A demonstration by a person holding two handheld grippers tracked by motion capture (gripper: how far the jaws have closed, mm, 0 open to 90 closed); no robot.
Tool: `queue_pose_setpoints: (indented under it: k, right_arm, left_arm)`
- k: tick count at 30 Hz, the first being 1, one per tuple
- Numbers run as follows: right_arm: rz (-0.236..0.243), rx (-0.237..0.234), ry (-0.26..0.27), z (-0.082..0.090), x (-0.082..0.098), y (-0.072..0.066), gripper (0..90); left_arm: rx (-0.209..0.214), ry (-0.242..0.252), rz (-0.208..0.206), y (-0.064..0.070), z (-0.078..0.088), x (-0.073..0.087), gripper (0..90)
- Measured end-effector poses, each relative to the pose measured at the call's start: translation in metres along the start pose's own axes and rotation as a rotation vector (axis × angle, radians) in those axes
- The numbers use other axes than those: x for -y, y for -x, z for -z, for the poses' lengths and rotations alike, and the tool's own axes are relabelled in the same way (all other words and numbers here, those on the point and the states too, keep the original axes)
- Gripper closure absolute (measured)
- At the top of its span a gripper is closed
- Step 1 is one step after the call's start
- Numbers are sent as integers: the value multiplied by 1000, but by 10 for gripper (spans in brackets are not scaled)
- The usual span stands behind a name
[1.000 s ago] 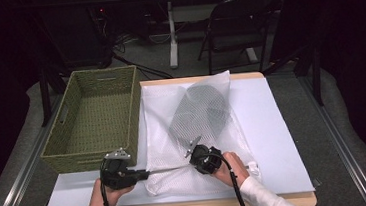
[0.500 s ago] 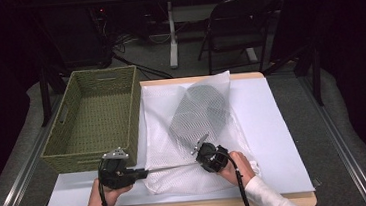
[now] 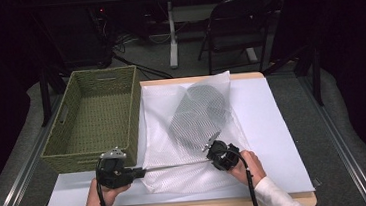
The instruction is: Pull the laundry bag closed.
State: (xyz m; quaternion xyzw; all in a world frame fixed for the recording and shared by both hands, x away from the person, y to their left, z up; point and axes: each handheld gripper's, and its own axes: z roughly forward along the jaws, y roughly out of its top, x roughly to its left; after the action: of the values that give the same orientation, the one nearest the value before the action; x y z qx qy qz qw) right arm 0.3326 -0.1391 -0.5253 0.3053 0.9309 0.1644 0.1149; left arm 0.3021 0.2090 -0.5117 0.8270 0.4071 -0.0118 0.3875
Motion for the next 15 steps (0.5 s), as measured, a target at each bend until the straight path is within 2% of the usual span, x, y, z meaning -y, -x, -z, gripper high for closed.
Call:
queue_pose_setpoints:
  k: [2, 10, 15]
  right_arm:
    - [-22, 3, -4, 1, 7, 5, 873]
    - [-47, 15, -8, 7, 23, 14, 872]
    - [-83, 26, -5, 11, 32, 21, 872]
  left_arm:
    - [0, 0, 5, -1, 1, 0, 862]
    - [-4, -4, 3, -2, 1, 0, 862]
    - [-9, -9, 5, -3, 1, 1, 861]
